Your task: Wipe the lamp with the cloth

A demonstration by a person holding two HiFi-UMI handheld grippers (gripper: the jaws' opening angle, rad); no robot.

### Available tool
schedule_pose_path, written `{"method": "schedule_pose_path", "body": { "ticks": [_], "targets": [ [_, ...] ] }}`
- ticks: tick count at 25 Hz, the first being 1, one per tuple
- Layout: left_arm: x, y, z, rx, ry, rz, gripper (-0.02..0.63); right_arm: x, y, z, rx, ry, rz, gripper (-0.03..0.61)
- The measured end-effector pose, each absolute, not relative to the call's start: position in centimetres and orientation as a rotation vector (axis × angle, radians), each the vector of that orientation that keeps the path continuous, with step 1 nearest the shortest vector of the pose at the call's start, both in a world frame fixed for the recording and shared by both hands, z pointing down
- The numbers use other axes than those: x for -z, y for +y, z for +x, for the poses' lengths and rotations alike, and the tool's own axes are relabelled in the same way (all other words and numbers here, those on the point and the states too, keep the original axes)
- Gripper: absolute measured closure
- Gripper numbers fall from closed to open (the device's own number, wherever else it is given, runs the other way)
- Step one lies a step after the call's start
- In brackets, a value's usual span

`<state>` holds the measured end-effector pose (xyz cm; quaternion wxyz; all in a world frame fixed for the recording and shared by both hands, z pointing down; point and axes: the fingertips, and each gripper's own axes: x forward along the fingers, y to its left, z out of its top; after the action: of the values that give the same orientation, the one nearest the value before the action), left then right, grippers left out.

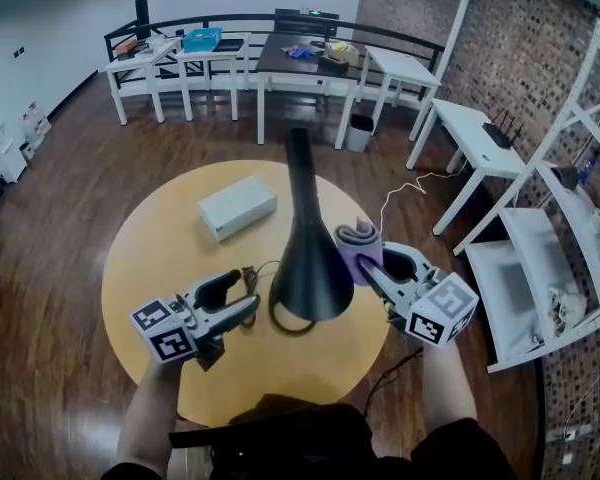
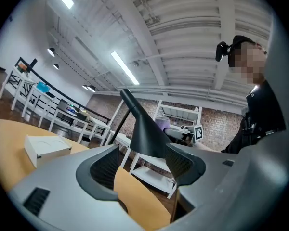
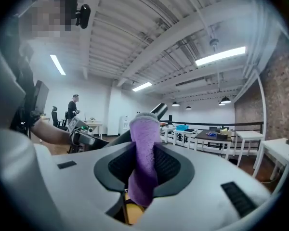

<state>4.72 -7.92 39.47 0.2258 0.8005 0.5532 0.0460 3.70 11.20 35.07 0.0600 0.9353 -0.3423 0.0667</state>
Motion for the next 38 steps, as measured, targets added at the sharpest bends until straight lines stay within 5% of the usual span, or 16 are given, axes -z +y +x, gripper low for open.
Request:
{"method": "schedule_pose_path", "body": {
  "ticks": [18, 38],
  "targets": [
    [-38.9, -2.3, 3.9, -0.179, 1.578, 2.023, 0.345, -39.4, 12.6, -0.5, -0.318, -0.996, 3.006, 0.483],
    [-40.6, -9.9, 1.8, -0.239, 1.674, 2.001, 0.342, -37.2, 5.9, -7.0, -0.162, -0.730, 3.115, 0.483]
  ]
}}
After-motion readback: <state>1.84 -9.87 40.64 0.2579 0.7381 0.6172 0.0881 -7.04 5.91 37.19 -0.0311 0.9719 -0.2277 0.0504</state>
